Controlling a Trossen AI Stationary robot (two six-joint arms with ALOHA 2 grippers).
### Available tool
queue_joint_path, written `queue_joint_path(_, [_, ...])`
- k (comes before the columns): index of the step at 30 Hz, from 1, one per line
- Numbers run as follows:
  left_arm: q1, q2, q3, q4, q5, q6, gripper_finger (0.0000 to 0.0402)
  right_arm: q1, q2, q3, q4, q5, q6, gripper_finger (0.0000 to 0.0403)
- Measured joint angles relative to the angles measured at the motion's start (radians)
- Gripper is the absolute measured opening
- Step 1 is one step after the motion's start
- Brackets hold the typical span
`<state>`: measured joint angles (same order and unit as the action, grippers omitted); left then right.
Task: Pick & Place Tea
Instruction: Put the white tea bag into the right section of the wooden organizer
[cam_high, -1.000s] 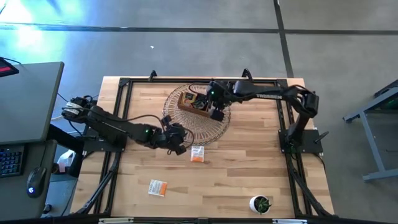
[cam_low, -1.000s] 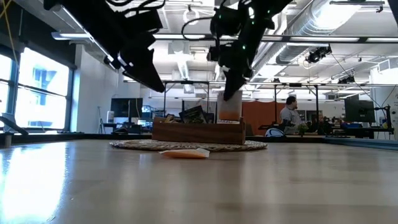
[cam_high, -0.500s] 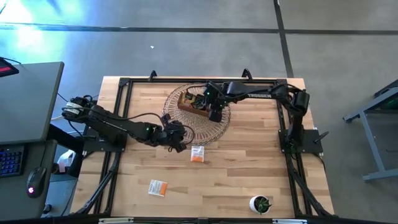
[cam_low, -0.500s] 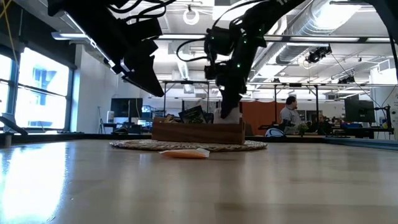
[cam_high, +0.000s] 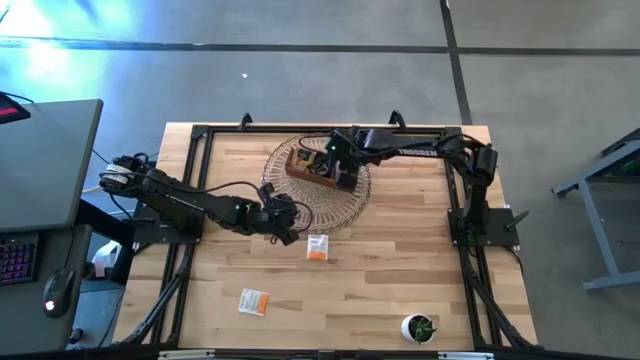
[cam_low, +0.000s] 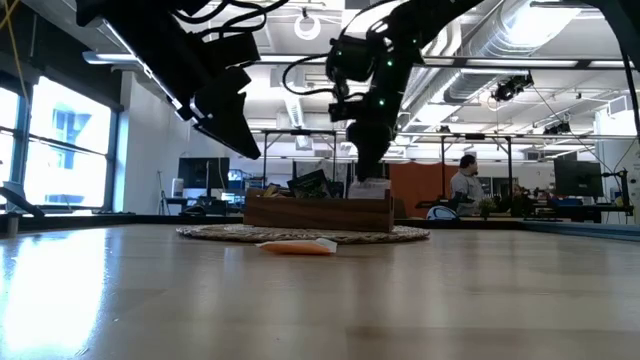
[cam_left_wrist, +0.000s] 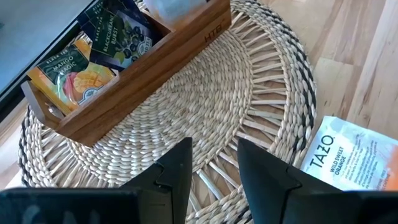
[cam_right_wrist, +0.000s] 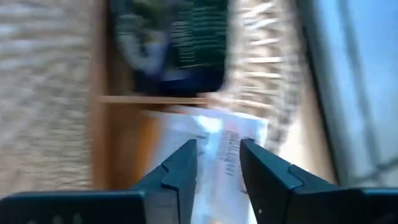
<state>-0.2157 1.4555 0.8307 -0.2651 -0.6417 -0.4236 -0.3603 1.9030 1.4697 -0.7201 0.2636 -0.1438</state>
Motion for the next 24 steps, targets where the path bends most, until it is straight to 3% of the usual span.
queue_joint_path(4, [0.000,0.000,0.000,0.000,0.005,0.000,0.0126,0.000,0.000,0.066,-0.034,0.084,-0.037,0.0125])
queue_joint_path(9, [0.000,0.000,0.000,0.000,0.007,0.000,0.0126,0.005,0.000,0.180,-0.120,0.069,-0.011,0.0126])
queue_joint_path(13, [0.000,0.000,0.000,-0.023,0.007,0.000,0.0126,0.043,-0.002,0.265,-0.198,-0.064,0.073,0.0126])
queue_joint_path(16, [0.000,-0.001,0.000,-0.059,0.013,-0.009,0.0126,0.114,-0.002,0.266,-0.188,-0.247,0.087,0.0126])
queue_joint_path(19, [0.000,-0.025,-0.001,-0.094,0.117,-0.030,0.0126,0.209,-0.002,0.215,-0.119,-0.402,0.088,0.0126])
queue_joint_path(24, [-0.016,-0.059,-0.001,-0.106,0.288,-0.053,0.0126,0.367,-0.002,0.057,0.108,-0.441,0.113,0.0126])
